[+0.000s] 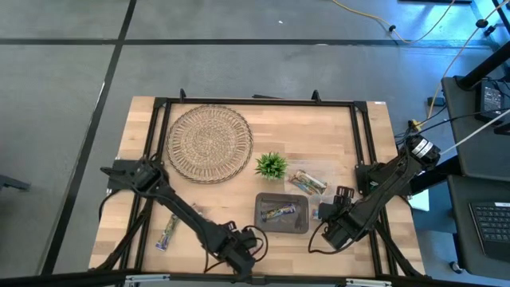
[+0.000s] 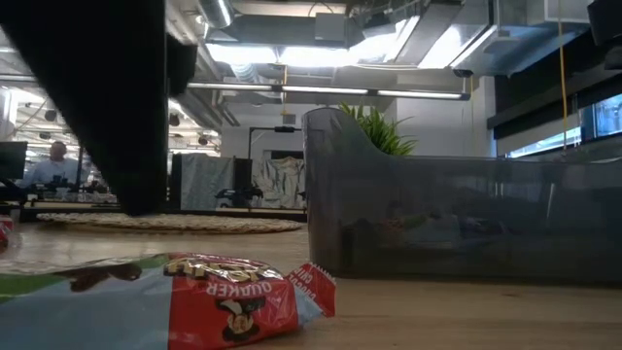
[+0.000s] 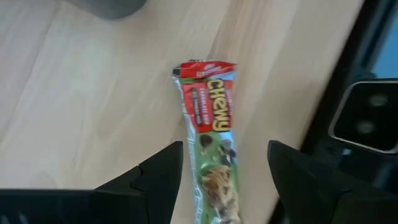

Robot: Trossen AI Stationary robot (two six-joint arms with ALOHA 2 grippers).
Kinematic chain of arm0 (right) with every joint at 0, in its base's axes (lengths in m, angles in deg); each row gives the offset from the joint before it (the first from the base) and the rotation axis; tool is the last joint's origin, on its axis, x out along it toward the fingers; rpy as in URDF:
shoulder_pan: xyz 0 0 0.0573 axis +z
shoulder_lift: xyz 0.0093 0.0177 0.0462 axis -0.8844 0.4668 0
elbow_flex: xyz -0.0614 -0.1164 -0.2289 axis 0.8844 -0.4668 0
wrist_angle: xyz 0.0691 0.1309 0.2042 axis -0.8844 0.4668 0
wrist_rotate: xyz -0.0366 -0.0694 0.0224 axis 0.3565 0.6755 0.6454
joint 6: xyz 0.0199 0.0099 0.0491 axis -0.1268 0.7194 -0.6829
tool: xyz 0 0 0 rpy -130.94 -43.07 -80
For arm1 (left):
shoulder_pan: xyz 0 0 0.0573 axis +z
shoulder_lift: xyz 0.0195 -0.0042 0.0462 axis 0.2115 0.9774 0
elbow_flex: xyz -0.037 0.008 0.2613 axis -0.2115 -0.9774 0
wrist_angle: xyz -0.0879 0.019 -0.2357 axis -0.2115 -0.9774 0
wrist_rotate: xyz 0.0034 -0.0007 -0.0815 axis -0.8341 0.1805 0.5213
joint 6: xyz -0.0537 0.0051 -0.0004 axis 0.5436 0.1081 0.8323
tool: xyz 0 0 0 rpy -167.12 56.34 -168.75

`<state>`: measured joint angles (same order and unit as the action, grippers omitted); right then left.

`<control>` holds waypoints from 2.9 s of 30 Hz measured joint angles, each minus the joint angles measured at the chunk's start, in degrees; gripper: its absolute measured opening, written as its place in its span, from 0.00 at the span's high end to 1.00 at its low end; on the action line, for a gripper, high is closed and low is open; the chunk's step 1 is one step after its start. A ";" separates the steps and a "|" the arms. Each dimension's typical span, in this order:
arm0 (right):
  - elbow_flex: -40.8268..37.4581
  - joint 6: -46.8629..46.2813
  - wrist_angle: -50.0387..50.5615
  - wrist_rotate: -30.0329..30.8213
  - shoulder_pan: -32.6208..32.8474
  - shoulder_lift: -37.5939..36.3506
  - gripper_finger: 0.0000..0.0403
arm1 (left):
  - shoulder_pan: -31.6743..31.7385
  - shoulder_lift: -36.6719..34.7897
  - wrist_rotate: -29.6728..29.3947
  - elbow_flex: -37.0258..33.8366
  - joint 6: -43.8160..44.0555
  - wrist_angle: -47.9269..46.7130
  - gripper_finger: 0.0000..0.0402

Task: Pick and place Granola Bars by type
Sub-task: Put the red granola bar into the bottom transparent bin

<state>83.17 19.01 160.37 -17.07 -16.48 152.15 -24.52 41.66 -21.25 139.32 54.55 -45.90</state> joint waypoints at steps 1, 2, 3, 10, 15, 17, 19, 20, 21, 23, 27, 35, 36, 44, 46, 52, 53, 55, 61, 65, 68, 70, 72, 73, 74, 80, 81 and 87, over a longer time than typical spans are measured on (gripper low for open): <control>0.00 0.00 0.00 0.04 0.00 0.00 0.44 | -0.01 0.41 0.05 0.00 -0.81 0.01 0.44; 0.00 0.00 0.00 0.04 0.00 0.00 0.44 | -0.13 0.85 -0.16 -0.06 -1.79 0.01 0.44; -0.02 0.00 0.00 0.04 0.00 0.00 0.44 | -0.31 1.30 -0.58 -0.15 -2.35 -0.03 0.44; -0.02 0.00 -0.22 0.38 0.00 0.02 0.44 | -1.42 3.89 -0.81 -0.16 -2.77 -1.34 0.44; -0.02 0.00 -0.30 2.89 -0.02 0.02 0.44 | -2.31 4.54 -2.33 0.00 -0.82 -1.29 0.44; -0.02 0.00 -0.26 2.91 -0.02 0.02 0.44 | -2.79 4.64 -4.27 -0.04 0.82 -1.11 0.44; -0.02 0.00 -0.28 2.91 -0.02 0.04 0.44 | -3.25 4.70 -5.71 -0.09 2.41 -0.97 0.44; -0.02 0.00 -0.28 2.91 -0.02 0.04 0.44 | -3.49 4.73 -5.94 -0.09 2.67 -0.95 0.44; -0.02 0.00 -0.28 2.91 -0.02 0.04 0.44 | -3.61 4.73 -6.05 -0.11 2.48 -0.95 0.44; -0.04 0.00 -0.28 2.91 -0.02 0.04 0.44 | -3.74 4.78 -6.18 -0.15 -1.25 -1.00 0.44; -0.04 0.00 -0.30 2.97 -0.02 0.04 0.44 | -3.76 4.79 -5.87 -0.15 -3.98 -1.69 0.45; -0.04 0.00 -0.31 3.06 -0.02 0.04 0.44 | -3.67 4.84 -6.45 -0.15 -4.68 -3.57 0.64; -0.04 0.00 -0.31 3.06 -0.02 0.04 0.44 | -3.67 4.84 -6.59 -0.15 -4.71 -3.36 0.67; 1.23 2.79 -0.24 5.32 0.22 0.04 0.44 | -4.12 2.76 -6.39 -0.57 -10.15 -4.14 0.82; 2.34 3.05 -0.21 7.87 0.43 0.04 0.44 | -4.14 1.10 -6.81 -0.56 -9.95 -4.16 0.83; 7.51 6.53 -1.87 21.88 0.74 0.02 0.44 | -3.72 -4.78 -15.09 -0.46 -10.20 -5.06 0.82; 8.37 7.46 -3.22 25.39 0.76 0.04 0.44 | -3.58 -5.89 -17.86 -0.46 -10.83 -4.51 0.82; 10.22 9.65 -5.77 31.88 0.76 0.03 0.44 | -3.17 -7.45 -23.77 -0.35 -12.84 -3.16 0.82; 15.62 26.48 -15.03 36.88 1.26 -0.58 0.44 | -1.83 -10.64 -34.68 -0.35 -22.43 2.89 0.83; 15.96 38.54 -25.75 32.29 1.62 -3.67 0.44 | -0.60 -11.96 -36.69 -0.35 -30.13 8.38 0.82; 15.49 44.84 -33.32 29.78 1.62 -6.11 0.44 | 0.37 -12.70 -36.87 -0.35 -37.03 14.54 0.83; 14.33 48.40 -38.24 29.92 1.62 -7.38 0.44 | 1.00 -12.89 -36.90 -0.33 -42.47 19.23 0.83; 13.16 51.93 -43.29 29.83 1.60 -7.91 0.44 | 1.55 -12.89 -36.85 -0.33 -48.10 24.27 0.83; 12.56 53.72 -45.40 29.85 1.60 -8.20 0.44 | 1.81 -12.89 -36.78 -0.33 -51.01 26.59 0.83; 11.87 55.22 -47.28 29.92 1.60 -8.64 0.44 | 2.09 -12.89 -36.65 -0.33 -54.01 28.68 0.83; 8.26 59.86 -58.07 30.02 1.57 -11.28 0.44 | 3.23 -12.89 -36.44 -0.33 -63.15 35.93 0.83; 7.71 60.24 -59.45 30.01 1.57 -11.68 0.44 | 3.37 -12.89 -36.06 -0.33 -64.29 37.03 0.83; 6.51 60.23 -61.63 29.84 1.62 -13.05 0.44 | 3.55 -12.87 -33.64 -0.33 -71.64 44.25 0.83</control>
<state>89.68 79.24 98.74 12.77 -14.87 139.10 -20.97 28.79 -54.89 139.00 -17.09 -1.65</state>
